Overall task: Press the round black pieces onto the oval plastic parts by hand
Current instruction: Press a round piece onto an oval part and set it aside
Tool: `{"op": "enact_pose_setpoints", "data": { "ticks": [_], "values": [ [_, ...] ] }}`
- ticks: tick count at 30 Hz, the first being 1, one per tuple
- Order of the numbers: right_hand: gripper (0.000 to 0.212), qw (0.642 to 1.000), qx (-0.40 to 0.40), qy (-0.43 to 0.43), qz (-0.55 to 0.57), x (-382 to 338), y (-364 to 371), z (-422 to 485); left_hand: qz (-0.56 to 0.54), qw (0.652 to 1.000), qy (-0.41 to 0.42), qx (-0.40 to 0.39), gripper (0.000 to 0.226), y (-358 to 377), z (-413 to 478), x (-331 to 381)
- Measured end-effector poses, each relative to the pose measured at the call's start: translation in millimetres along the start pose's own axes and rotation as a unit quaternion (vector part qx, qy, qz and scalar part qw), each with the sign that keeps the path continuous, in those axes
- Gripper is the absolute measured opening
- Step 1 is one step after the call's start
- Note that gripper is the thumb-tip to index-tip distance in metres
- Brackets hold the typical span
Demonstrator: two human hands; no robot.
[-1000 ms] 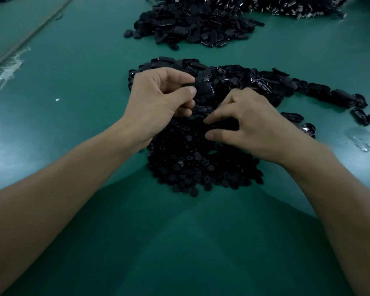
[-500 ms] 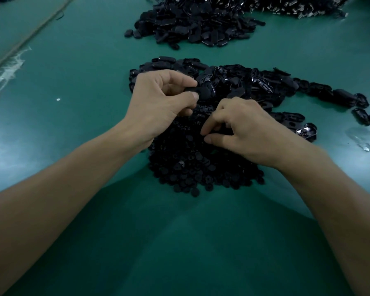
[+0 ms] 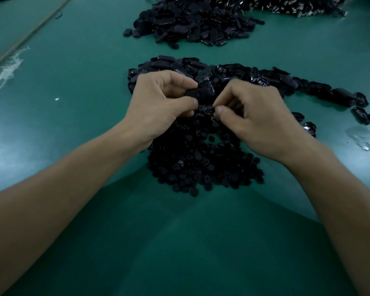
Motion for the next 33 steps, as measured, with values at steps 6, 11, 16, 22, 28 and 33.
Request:
{"op": "enact_pose_setpoints", "data": {
  "ticks": [6, 11, 16, 22, 28, 33],
  "values": [
    [0.019, 0.997, 0.056, -0.004, 0.046, 0, -9, 1, -0.006, 1.0, -0.005, -0.008, 0.024, 1, 0, 0],
    [0.018, 0.996, 0.079, -0.007, 0.033, -1, -10, 0, -0.036, 0.999, -0.005, -0.014, 0.017, 3, -1, -1],
    [0.009, 0.994, 0.094, -0.003, 0.06, -2, -11, 0, -0.031, 0.999, 0.003, -0.024, 0.016, 5, -2, 1],
    [0.008, 0.984, 0.111, 0.037, 0.135, 1, -12, 1, -0.022, 0.999, 0.023, -0.03, 0.018, 8, -4, 6],
    [0.008, 0.98, 0.11, 0.062, 0.154, 0, -8, 1, -0.023, 0.998, 0.035, -0.041, 0.016, 10, -7, 10],
    [0.007, 0.982, 0.124, 0.067, 0.13, -1, -8, 1, -0.019, 0.997, 0.048, -0.049, 0.017, 11, -8, 12]
  ]
}}
Point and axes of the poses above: each hand's wrist, its own z-axis towards the middle knuckle, its own y-axis out of the palm, x = y × z, the point moved 5 cm from there along z, towards the middle knuckle, and after that the axes turned 1 degree about -x, right-handed, at the moved point
